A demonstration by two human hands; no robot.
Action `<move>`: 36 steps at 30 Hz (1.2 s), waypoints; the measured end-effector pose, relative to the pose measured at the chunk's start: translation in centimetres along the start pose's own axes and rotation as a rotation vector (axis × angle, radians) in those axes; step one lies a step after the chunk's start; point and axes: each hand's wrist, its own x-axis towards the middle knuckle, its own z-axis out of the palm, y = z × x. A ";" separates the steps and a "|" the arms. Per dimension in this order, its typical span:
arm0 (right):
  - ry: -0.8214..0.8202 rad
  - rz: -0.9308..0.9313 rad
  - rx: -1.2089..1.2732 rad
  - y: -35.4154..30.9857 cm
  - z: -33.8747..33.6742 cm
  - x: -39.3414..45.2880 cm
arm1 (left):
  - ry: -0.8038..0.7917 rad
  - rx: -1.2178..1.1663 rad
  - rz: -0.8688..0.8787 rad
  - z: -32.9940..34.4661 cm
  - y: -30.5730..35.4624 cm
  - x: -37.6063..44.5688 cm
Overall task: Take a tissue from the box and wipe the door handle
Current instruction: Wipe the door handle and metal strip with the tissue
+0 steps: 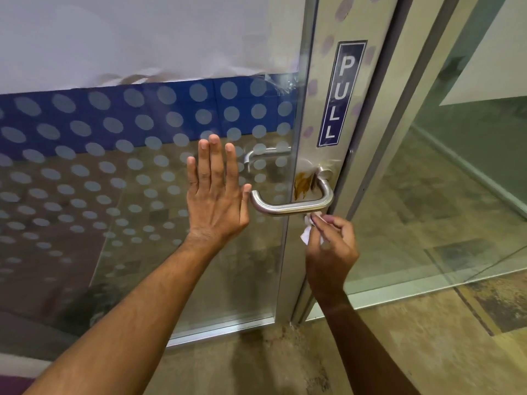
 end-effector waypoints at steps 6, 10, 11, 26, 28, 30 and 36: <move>-0.030 -0.149 -0.032 -0.1 3.7 -0.5 | 0.016 0.015 0.007 0.3 -0.2 -0.1; -0.051 -0.220 0.019 0.2 5.8 -0.6 | 0.020 0.017 0.019 0.6 -0.5 -0.2; -0.086 -0.258 0.006 0.5 5.9 -0.8 | 0.026 0.017 0.020 0.7 -0.5 -0.2; -0.227 -0.568 -0.333 2.5 7.7 1.6 | 0.092 0.027 0.023 1.3 -0.7 -0.2; -0.234 -0.568 -0.317 2.5 7.7 1.1 | 0.096 0.030 0.028 1.3 -0.7 -0.2; -0.261 -0.562 -0.251 2.8 7.2 0.4 | 0.090 0.030 0.033 1.3 -0.6 -0.2; -0.227 -0.458 -0.263 2.1 7.4 0.3 | 0.083 0.037 0.027 1.3 -0.6 -0.2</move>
